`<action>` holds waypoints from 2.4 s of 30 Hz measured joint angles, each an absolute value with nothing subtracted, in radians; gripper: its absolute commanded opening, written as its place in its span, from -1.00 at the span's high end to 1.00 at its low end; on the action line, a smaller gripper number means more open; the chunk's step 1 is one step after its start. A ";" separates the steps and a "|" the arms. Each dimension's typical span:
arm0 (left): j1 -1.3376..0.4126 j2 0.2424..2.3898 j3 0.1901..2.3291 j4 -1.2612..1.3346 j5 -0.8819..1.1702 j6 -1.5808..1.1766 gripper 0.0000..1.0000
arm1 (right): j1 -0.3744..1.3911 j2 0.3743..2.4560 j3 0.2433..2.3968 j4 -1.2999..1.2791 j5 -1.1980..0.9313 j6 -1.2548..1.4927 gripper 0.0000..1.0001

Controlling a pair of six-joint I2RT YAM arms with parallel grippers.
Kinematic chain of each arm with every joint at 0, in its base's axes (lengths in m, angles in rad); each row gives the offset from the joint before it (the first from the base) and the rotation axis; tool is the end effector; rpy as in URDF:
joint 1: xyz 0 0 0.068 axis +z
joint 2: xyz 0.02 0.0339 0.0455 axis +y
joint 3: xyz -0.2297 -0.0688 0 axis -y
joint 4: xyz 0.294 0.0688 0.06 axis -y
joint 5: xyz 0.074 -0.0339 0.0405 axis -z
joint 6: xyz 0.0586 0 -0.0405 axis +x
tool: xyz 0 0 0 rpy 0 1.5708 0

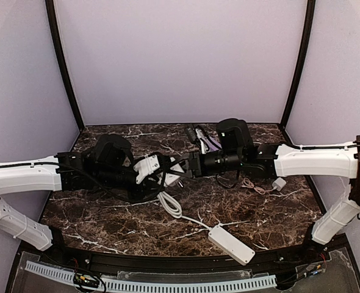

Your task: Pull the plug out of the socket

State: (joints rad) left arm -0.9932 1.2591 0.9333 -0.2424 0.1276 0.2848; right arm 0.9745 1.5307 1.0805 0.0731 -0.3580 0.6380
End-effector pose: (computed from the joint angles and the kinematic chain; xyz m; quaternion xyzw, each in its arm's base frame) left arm 0.1896 -0.3045 0.2238 0.5465 0.6842 -0.2188 0.4304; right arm 0.2197 0.3602 0.2216 -0.2349 0.7856 0.5011 0.2766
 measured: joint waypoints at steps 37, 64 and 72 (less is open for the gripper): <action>-1.013 1.258 0.902 -0.208 0.121 0.236 0.99 | 0.961 1.546 1.082 0.056 -0.409 0.600 1.00; -1.004 1.278 0.900 -0.179 0.147 0.215 0.03 | 0.983 1.510 1.039 0.073 -0.236 0.799 1.00; -1.032 1.243 0.899 -0.171 0.183 0.224 -0.48 | 0.943 1.510 1.060 0.109 -0.382 0.707 1.00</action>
State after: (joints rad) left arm -1.0325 1.2434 0.8993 -0.1707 0.1829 0.2245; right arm 0.9428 1.5105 1.0603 0.1089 -0.3820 0.7067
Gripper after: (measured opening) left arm 0.731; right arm 0.444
